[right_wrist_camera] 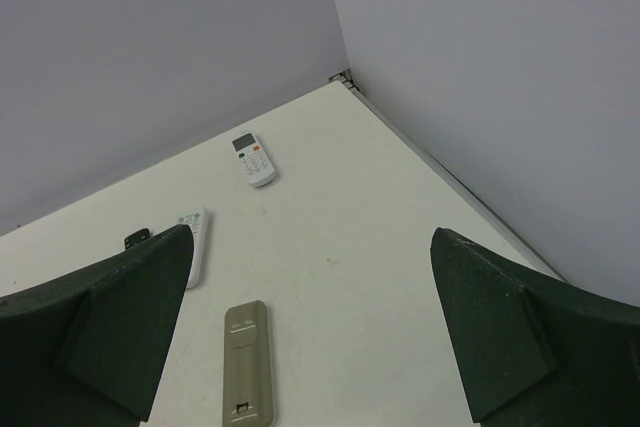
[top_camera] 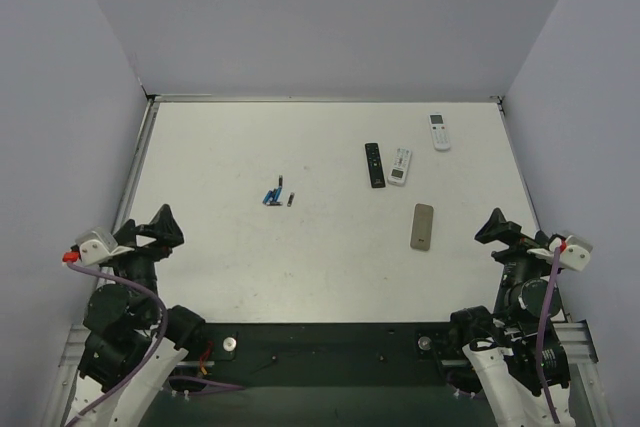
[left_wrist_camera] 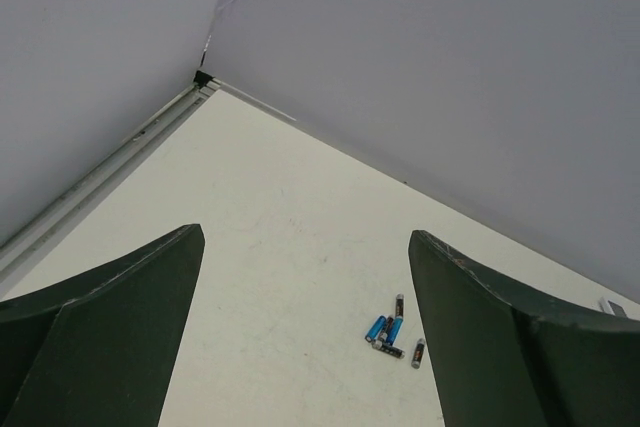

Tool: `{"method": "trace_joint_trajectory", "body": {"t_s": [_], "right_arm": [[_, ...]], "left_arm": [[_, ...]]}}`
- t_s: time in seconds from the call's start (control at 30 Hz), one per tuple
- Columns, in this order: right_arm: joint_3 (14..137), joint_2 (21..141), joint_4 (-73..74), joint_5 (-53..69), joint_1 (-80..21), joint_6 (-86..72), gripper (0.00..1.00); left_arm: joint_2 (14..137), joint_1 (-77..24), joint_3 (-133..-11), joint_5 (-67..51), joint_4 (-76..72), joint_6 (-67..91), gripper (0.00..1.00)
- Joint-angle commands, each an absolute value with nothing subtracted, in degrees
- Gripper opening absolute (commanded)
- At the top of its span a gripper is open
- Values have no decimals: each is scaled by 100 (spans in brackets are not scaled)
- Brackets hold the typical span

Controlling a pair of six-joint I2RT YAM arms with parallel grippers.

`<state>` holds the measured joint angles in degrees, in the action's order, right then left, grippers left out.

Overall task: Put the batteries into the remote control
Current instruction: Reset both arms

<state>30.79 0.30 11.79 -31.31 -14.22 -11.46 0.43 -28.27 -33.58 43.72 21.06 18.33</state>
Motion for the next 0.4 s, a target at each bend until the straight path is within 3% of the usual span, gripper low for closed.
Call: {"method": "trace_joint_trajectory", "body": {"t_s": [0.0,0.37], "right_arm": [[3120,-53,993,-3322,-1397,-1072,100],[3094,-26,1037,-3252,-1398,-1151,100]], "left_arm": [[-396,-2760,-3217,4447,1670,1653,95],[-316,-1539,-3024,3404,1398,1766,95]]}}
